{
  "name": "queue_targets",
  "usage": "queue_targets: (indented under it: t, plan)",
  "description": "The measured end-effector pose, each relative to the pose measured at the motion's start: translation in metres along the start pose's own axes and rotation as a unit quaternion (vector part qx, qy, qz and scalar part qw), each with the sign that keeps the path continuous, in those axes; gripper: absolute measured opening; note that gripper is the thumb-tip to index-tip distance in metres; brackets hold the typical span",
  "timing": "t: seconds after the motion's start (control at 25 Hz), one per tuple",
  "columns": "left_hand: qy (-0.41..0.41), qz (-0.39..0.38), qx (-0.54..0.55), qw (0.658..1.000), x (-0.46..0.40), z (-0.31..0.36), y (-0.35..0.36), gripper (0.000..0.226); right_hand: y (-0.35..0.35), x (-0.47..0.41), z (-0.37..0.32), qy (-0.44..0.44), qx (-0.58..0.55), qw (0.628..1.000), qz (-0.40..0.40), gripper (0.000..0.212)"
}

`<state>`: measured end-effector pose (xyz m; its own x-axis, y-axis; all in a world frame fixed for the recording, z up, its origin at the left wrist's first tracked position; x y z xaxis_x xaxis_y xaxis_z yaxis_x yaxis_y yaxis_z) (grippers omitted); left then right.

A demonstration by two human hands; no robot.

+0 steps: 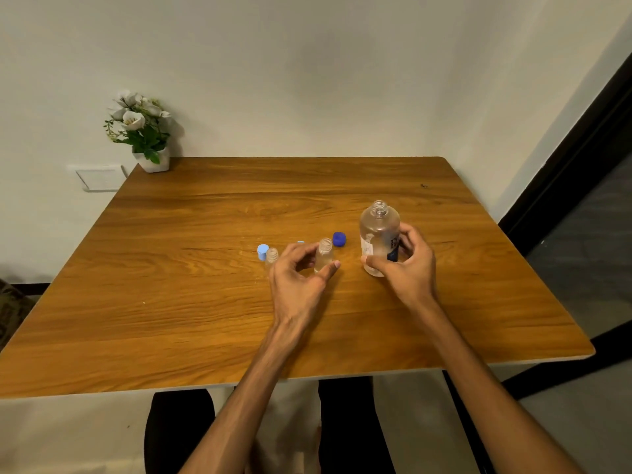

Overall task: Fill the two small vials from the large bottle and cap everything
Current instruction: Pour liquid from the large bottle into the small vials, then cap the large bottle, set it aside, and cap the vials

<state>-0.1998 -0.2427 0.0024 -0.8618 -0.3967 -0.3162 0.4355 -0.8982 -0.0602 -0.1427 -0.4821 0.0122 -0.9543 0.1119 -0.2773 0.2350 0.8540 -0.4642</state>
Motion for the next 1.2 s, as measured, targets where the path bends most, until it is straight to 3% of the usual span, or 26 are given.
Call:
queue_targets:
  t: [0.16, 0.56, 0.92, 1.08, 1.2]
  plan:
    - [-0.019, 0.003, -0.034, 0.999, -0.007, -0.021, 0.004, 0.036, 0.005, -0.002, 0.034, 0.057, -0.045, 0.997, 0.018, 0.074]
    - [-0.057, -0.006, -0.069, 0.996, -0.002, -0.036, 0.014, 0.046, 0.009, 0.004, 0.039, 0.048, -0.06, 0.997, 0.027, 0.077]
    - [-0.091, 0.001, -0.116, 0.989, 0.033, -0.019, 0.012, 0.088, 0.008, 0.007, 0.039, 0.053, -0.064, 0.996, 0.028, 0.08]
    - [0.042, 0.029, -0.102, 0.993, 0.036, 0.053, 0.009, 0.059, 0.0, 0.01, 0.038, 0.05, -0.065, 0.996, 0.03, 0.079]
    - [0.102, -0.053, -0.239, 0.964, -0.015, 0.08, 0.04, 0.034, -0.008, 0.011, 0.039, 0.05, -0.062, 0.996, 0.036, 0.078]
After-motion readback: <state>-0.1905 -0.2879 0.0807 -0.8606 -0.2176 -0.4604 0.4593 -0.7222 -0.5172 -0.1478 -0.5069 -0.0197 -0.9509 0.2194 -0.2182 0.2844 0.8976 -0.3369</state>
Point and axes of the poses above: each hand's wrist, its own x-axis away from the middle knuckle, its own y-axis out of the palm, z = x × y, the point moved 10 cm from there along -x, towards the middle knuckle, and after that the axes turned 7 degrees about x, right-handed, at the moved point
